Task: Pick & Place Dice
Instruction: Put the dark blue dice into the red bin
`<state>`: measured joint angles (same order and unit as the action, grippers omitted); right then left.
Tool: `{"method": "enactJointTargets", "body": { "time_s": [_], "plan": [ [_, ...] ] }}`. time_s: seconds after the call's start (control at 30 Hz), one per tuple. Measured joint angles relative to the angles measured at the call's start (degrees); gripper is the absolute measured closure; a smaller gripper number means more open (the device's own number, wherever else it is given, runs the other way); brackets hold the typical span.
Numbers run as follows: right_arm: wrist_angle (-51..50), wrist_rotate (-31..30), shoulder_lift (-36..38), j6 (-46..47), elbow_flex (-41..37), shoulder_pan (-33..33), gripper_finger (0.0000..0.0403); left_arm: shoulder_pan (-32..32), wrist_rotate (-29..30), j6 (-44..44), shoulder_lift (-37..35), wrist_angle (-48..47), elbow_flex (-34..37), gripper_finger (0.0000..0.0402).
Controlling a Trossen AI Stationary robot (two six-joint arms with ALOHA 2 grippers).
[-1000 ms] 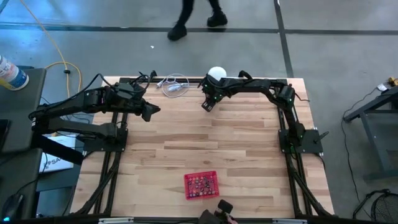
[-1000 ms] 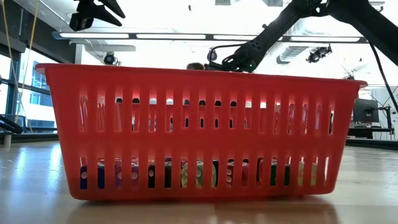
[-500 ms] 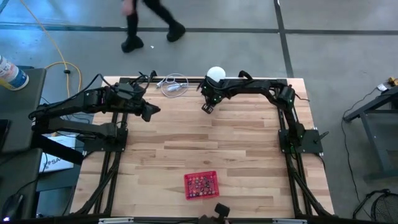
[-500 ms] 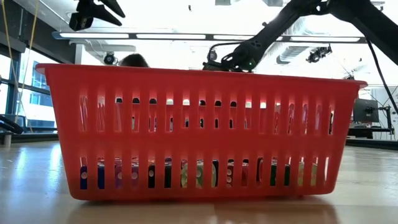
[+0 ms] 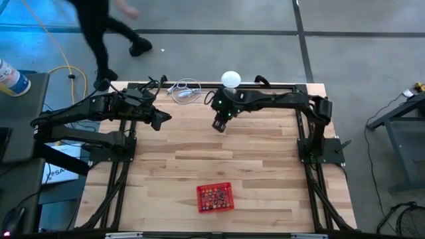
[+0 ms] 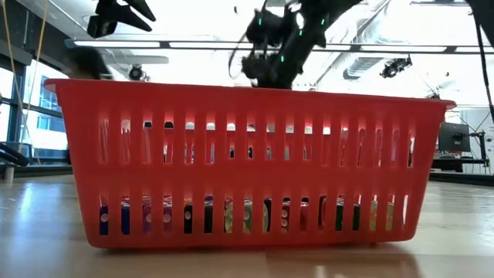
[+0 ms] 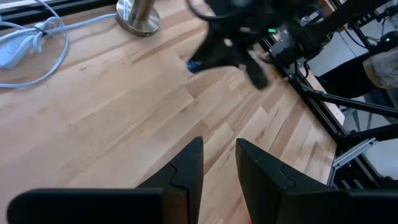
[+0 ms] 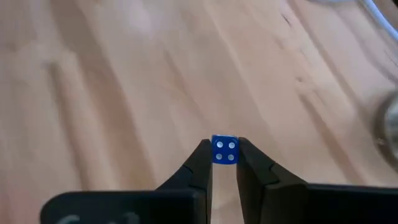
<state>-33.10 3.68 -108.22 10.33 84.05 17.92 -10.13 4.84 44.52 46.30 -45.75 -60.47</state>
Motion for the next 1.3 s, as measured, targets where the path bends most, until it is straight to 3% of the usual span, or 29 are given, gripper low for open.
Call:
{"method": "enactJointTargets", "body": {
  "time_s": [0.27, 0.63, 0.8, 1.0, 1.13, 1.3],
  "plan": [
    [1.75, 0.96, 5.57, 8.70, 0.00, -10.84, 0.0377, 0.00, -1.34, -3.20, 0.00, -0.11, 0.00, 0.0313],
    [16.22, 0.53, 11.01, 17.07, 0.59, -29.21, 0.0377, 2.98, -1.43, -6.54, 0.17, 0.03, 0.00, 0.0313],
    [10.54, -0.70, 10.81, 22.51, 1.57, -33.78, 0.0377, 8.02, -1.20, -3.43, 0.89, 0.00, 0.00, 0.0313],
    [4.94, 0.52, 10.83, 27.71, 1.62, -39.39, 0.0377, 17.52, 6.89, 1.36, 3.86, 1.06, -0.04, 0.0313],
    [2.42, -2.53, 10.00, 34.10, 1.38, -45.16, 0.0377, 23.20, 12.62, 5.01, 7.45, 6.16, -0.04, 0.0313],
    [4.07, -6.90, 5.91, 41.76, 1.27, -50.97, 0.0372, 27.47, 15.33, 4.83, 13.58, 15.44, -0.04, 0.0313]
  ]
}}
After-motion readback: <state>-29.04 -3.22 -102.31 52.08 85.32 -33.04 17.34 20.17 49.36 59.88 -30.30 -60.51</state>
